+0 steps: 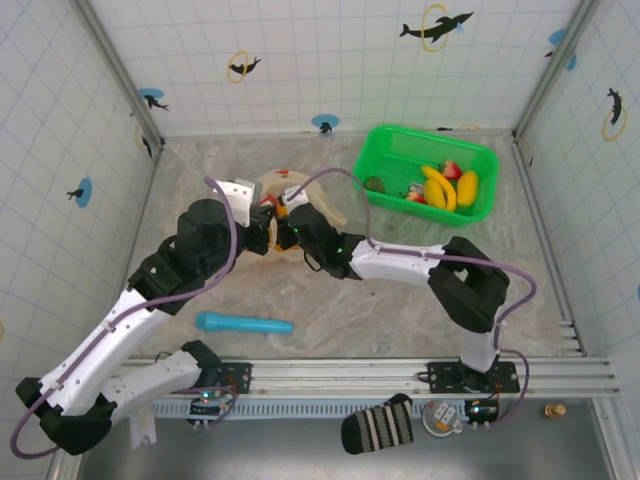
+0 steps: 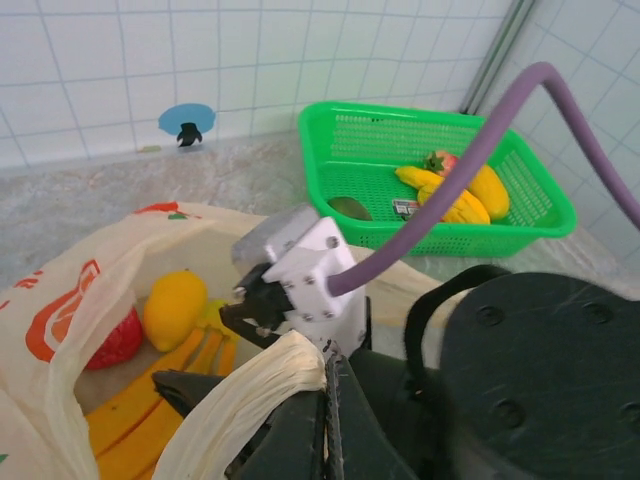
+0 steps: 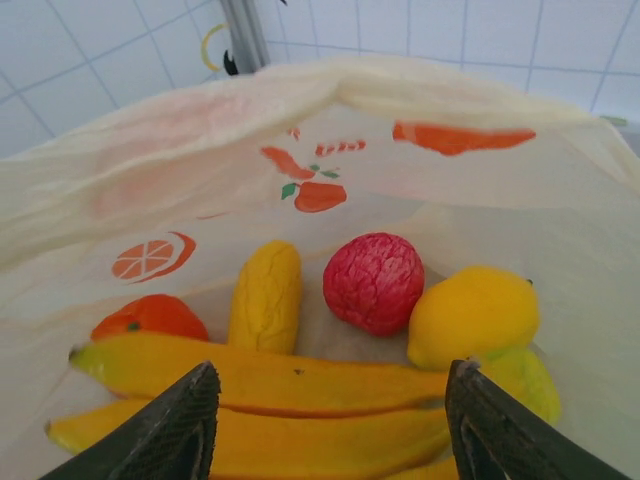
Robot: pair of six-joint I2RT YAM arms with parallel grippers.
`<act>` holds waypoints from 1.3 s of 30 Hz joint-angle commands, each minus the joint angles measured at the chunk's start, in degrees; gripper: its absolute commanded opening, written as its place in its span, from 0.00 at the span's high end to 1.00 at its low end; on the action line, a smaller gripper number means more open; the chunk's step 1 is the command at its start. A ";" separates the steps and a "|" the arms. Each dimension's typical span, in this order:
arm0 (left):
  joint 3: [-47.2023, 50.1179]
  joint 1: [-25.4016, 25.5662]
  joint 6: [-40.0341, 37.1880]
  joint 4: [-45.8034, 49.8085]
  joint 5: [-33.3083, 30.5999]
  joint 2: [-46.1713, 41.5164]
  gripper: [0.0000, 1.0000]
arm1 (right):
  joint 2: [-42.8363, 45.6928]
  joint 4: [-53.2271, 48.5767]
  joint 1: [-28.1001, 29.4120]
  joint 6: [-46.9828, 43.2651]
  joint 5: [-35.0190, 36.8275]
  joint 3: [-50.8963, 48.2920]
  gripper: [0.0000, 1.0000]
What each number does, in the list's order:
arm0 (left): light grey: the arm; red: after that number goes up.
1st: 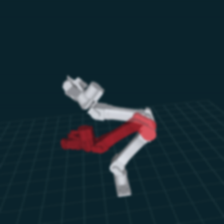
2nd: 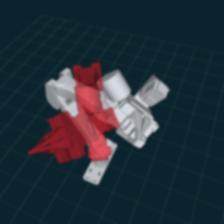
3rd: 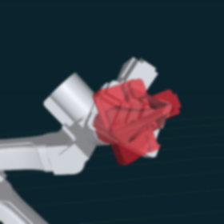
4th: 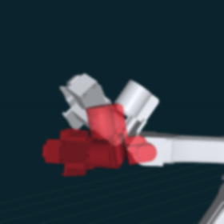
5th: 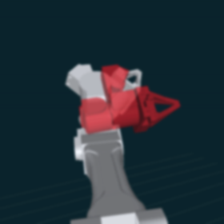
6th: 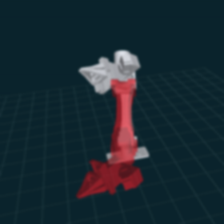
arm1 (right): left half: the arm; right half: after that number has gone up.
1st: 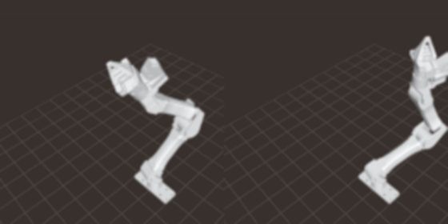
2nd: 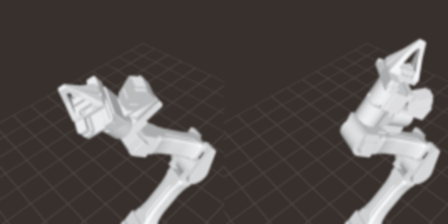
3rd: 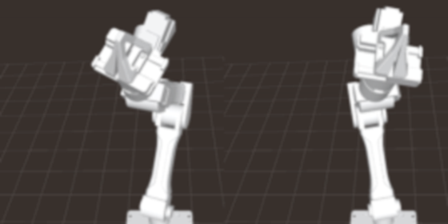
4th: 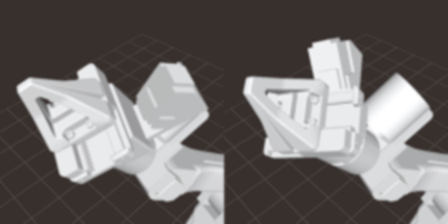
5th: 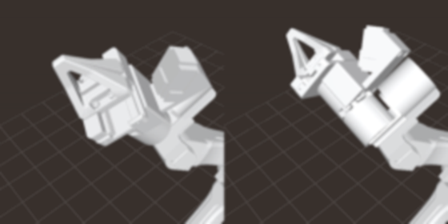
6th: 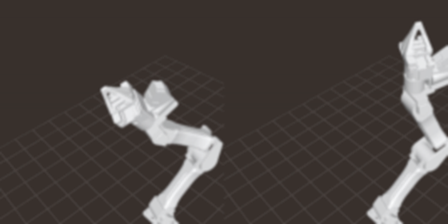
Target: Place the fake fruits into the plastic bag and tie a complex knot
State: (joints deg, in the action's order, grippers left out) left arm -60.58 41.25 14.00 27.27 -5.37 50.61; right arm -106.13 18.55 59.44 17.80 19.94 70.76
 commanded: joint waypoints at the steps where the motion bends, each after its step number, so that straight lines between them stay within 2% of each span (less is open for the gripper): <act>1: 0.37 0.32 0.94 -1.27 0.14 -0.87 1.00 | 8.43 4.94 -0.03 0.02 -4.35 -3.02 0.41; 11: 1.95 0.32 0.94 -1.85 0.37 -1.96 1.00 | 25.40 3.37 -0.86 2.94 -9.09 -13.46 0.49; 13: 2.16 0.32 0.95 -1.80 0.53 -2.25 1.00 | 30.02 3.67 -2.66 3.86 -12.56 -16.13 0.49; 16: 2.20 0.32 0.94 -1.26 0.92 -2.38 1.00 | 36.50 4.06 -9.86 9.01 -21.70 -19.08 0.47; 21: 2.78 0.36 0.94 -1.82 2.25 -1.79 1.00 | 40.82 -7.31 -24.70 9.46 -20.66 -18.37 0.45; 23: 3.00 0.32 0.94 -2.11 2.85 -1.29 1.00 | 38.20 -11.95 -32.18 9.29 -23.24 -16.70 0.45; 25: 3.18 0.32 0.94 -2.26 3.04 -0.86 1.00 | 33.75 -18.41 -38.77 9.04 -22.17 -14.40 0.43; 28: 2.88 0.32 0.94 -2.26 3.39 -0.53 1.00 | 25.05 -25.79 -45.02 7.10 -21.02 -9.18 0.40; 29: 2.71 0.32 0.94 -2.19 3.47 -0.51 1.00 | 22.22 -26.92 -45.93 5.02 -20.59 -7.60 0.39; 33: 2.35 0.32 0.94 -1.70 3.76 -0.25 1.00 | 8.44 -36.64 -48.79 0.27 -8.11 4.55 0.34; 39: 2.49 0.32 -0.06 -1.11 3.70 0.61 1.00 | -5.42 -39.81 -49.91 -7.95 2.46 17.01 0.24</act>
State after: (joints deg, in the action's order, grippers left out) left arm -57.82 41.25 13.98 26.09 -2.11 50.61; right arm -108.07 -17.08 9.74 15.29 14.11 82.02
